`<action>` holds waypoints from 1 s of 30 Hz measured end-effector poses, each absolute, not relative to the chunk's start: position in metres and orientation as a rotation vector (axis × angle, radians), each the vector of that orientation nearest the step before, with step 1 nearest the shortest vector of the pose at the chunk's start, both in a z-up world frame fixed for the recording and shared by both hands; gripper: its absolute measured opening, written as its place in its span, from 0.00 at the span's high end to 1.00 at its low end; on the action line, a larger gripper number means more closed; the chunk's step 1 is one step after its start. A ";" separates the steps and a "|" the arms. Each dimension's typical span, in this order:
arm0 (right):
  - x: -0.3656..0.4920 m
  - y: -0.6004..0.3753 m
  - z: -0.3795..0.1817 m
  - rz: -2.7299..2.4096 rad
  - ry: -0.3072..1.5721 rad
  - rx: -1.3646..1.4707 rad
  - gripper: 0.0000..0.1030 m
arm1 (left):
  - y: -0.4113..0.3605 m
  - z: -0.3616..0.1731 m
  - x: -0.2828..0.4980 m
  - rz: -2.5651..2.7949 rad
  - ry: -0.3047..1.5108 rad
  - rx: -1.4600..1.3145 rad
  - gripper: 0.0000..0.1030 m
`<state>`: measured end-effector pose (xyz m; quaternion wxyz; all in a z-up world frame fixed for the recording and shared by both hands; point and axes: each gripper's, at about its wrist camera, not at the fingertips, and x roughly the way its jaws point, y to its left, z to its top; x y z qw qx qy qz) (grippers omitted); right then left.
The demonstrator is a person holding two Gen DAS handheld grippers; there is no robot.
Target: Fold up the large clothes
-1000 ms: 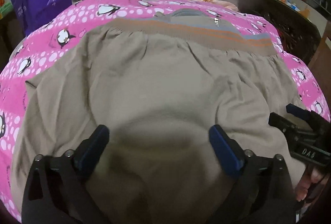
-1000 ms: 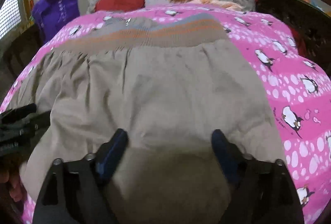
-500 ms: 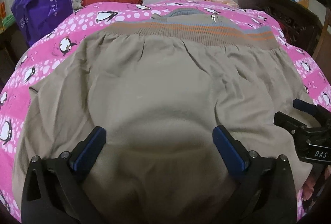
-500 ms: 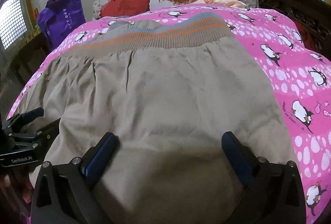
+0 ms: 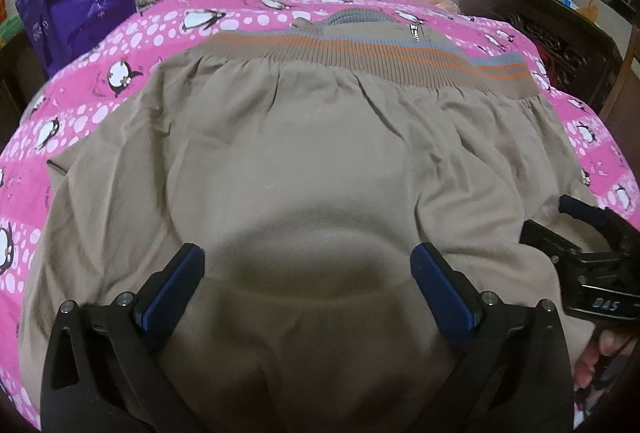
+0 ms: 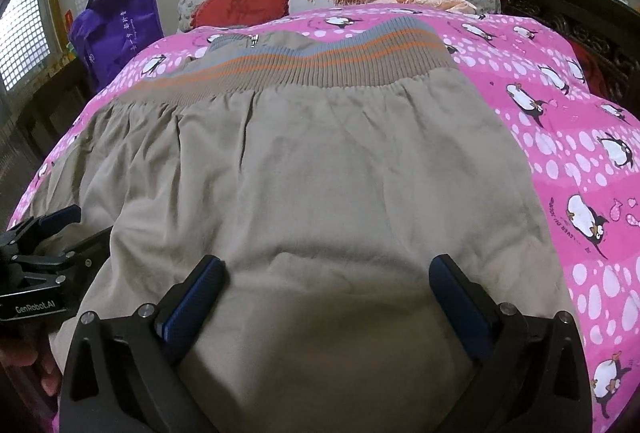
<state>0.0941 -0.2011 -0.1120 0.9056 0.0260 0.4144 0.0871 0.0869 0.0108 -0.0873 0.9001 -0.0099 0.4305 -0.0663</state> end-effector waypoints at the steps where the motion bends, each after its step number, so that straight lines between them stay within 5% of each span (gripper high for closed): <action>1: 0.094 -0.201 -0.112 0.182 0.856 0.056 0.01 | 0.015 -0.081 0.081 -0.139 0.889 -0.040 0.00; 12: 0.092 -0.200 -0.110 0.179 0.855 0.054 0.01 | 0.081 -0.074 0.016 -0.113 0.803 -0.156 0.00; 22: 0.027 -0.194 -0.049 0.312 0.734 0.014 0.06 | 0.117 -0.064 -0.039 -0.116 0.758 -0.421 0.00; 30: 0.042 -0.175 -0.103 0.331 0.823 -0.024 0.12 | 0.140 -0.094 -0.039 -0.068 0.847 -0.601 0.00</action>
